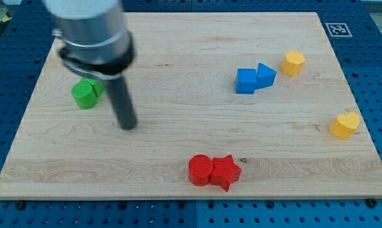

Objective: Move the yellow heart to the bottom right of the board

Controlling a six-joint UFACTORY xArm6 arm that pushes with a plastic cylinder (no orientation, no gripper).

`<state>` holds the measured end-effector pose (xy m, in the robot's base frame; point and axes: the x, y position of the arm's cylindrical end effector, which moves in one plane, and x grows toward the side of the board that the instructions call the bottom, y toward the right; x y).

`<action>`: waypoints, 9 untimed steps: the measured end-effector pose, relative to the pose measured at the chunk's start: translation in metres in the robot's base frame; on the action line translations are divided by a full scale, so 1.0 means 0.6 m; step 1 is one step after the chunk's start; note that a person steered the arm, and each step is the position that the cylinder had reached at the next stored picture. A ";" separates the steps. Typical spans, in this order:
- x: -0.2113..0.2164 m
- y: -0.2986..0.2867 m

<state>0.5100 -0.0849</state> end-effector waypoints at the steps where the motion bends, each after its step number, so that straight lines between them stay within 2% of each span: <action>1: -0.011 0.131; 2: -0.070 0.223; 4: -0.170 0.227; 5: -0.126 0.268; 6: -0.039 0.328; 9: -0.038 0.526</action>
<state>0.4869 0.2308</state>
